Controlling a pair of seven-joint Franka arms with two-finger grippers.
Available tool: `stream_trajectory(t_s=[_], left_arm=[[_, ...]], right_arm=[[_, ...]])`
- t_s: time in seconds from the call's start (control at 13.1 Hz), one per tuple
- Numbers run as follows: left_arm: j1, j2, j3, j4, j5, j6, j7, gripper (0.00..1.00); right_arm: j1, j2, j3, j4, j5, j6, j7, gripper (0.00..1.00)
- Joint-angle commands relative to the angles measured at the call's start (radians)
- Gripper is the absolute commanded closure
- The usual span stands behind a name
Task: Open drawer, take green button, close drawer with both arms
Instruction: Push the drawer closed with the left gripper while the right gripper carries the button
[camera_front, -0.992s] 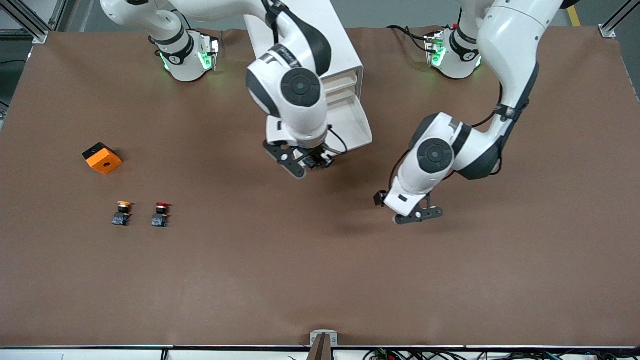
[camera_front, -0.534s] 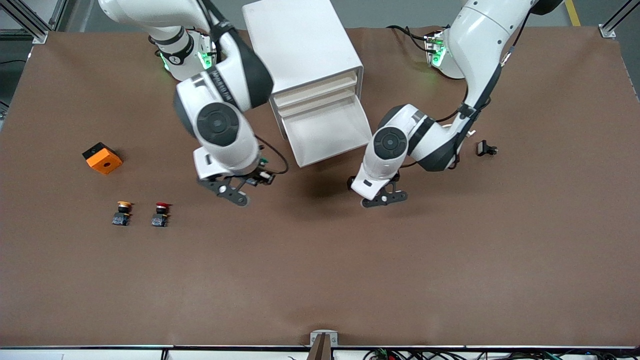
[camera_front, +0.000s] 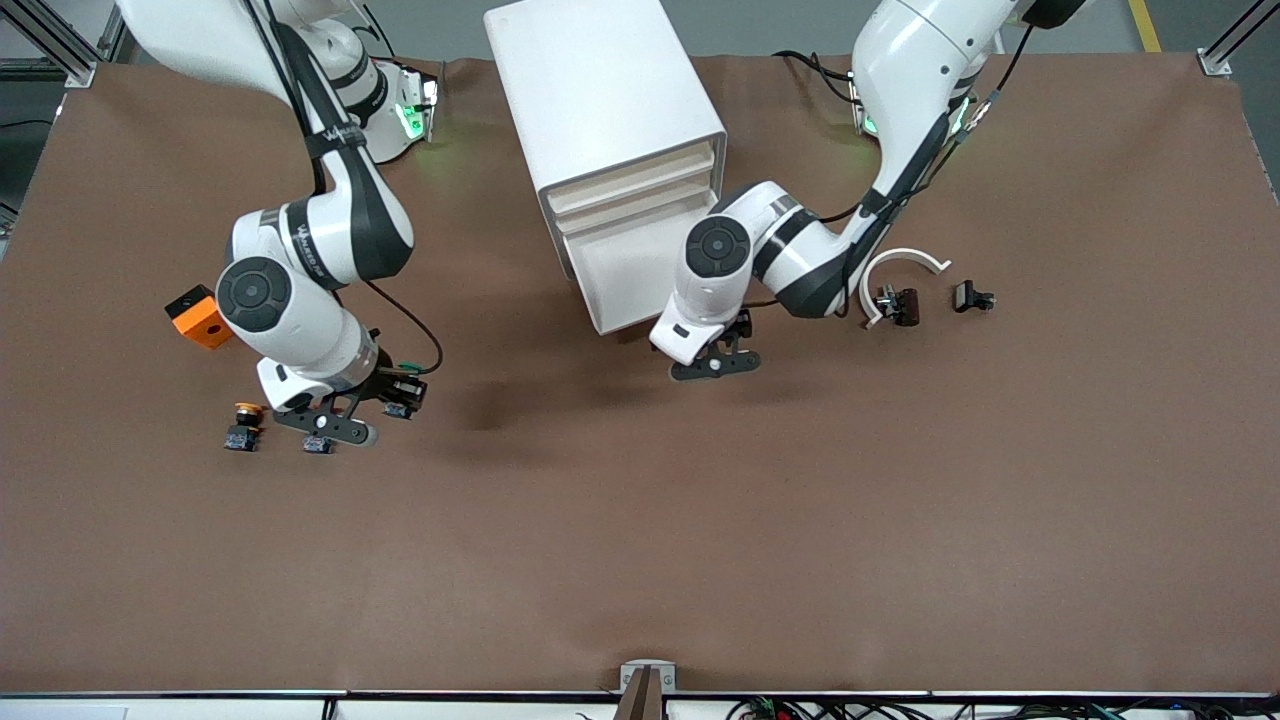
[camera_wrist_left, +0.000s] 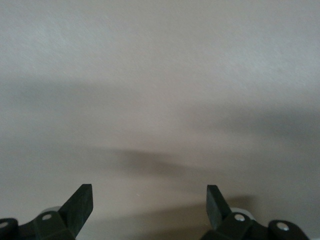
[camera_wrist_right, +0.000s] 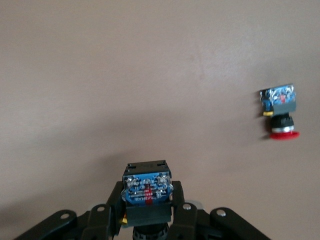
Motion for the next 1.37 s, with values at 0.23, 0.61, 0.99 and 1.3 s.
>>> stream_trajectory(t_s=[0.23,0.61,0.99,1.3], left_arm=[[-0.076,0.045,0.002,0.024,0.006,0.037,-0.105,0.00],[-0.128,0.049,0.002,0.037,0.002,0.035,-0.201,0.00],[-0.167,0.061,0.001,0.045,-0.001,0.034,-0.267,0.00],[-0.199,0.059,-0.002,0.047,-0.043,0.028,-0.324,0.00]], right_arm=[[-0.025,0.025,0.020,-0.207,-0.012,0.325,-0.120,1.00],[-0.125,0.111,0.014,-0.183,-0.023,0.333,-0.147,1.00],[-0.128,0.149,0.014,-0.146,-0.021,0.313,-0.130,1.00],[-0.114,0.179,0.014,-0.115,-0.021,0.293,-0.118,1.00]])
